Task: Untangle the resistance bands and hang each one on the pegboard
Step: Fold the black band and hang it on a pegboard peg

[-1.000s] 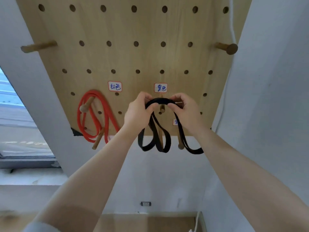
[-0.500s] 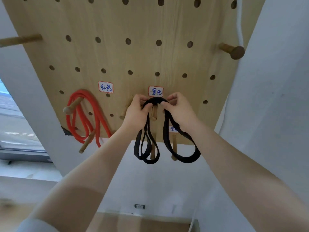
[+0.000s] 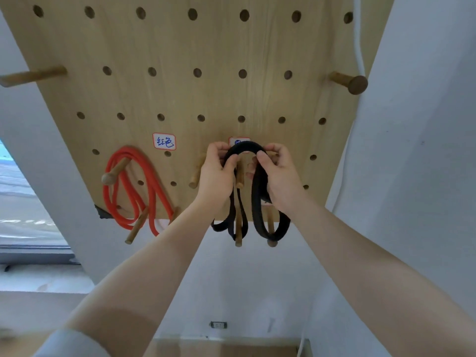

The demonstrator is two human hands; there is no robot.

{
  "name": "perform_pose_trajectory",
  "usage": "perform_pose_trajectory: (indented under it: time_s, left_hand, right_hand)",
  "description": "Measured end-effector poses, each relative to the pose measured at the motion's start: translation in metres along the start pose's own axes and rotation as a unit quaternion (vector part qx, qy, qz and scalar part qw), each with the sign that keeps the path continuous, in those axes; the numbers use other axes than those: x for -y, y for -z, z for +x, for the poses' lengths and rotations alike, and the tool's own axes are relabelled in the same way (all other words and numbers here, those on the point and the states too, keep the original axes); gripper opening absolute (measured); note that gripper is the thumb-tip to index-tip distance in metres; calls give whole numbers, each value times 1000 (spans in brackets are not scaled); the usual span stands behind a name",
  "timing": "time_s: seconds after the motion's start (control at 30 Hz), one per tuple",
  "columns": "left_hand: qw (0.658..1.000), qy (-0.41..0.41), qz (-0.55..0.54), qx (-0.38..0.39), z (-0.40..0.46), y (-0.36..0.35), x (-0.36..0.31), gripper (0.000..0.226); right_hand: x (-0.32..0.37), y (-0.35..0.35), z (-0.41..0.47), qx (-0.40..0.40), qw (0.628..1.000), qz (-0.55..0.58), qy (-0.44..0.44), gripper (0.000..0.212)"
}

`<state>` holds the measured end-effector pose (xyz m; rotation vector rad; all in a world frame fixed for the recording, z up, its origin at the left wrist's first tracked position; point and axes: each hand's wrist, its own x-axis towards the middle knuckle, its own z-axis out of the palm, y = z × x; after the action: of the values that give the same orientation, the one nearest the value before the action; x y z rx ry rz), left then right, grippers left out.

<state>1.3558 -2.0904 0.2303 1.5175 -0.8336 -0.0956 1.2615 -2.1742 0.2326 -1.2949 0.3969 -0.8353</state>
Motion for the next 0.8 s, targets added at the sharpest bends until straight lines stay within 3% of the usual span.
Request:
perform_pose_trajectory:
  time_s: [0.13,0.27,0.4,0.5,0.6,0.7,0.8]
  left_hand:
    - [999,15,-38,-9,-4,1,8,17]
    - [999,8,20,42,-15,9,24,16]
    - [997,-17,63,50,-17,11,22,19]
    - [992,-22,86,93,-22,14,29,39]
    - [991,37,53,116,-26,14,37,58]
    - [984,111,48,129,-23,11,41,41]
    - [965,190,-78,160,-27,13,40,29]
  right_hand:
    - [-4,-12,-12,-24,989,129,-69,14]
    - [-20,-1,-25,-31,997,-56,-36,12]
    - [-16,2,-18,-60,994,-88,31,14]
    - [-24,2,-18,-46,993,-110,21,14]
    - [-41,1,-25,-21,996,-92,-5,15]
    - [-45,4,-26,-5,994,-107,-3,17]
    - [-42,15,-30,24,982,-187,19,21]
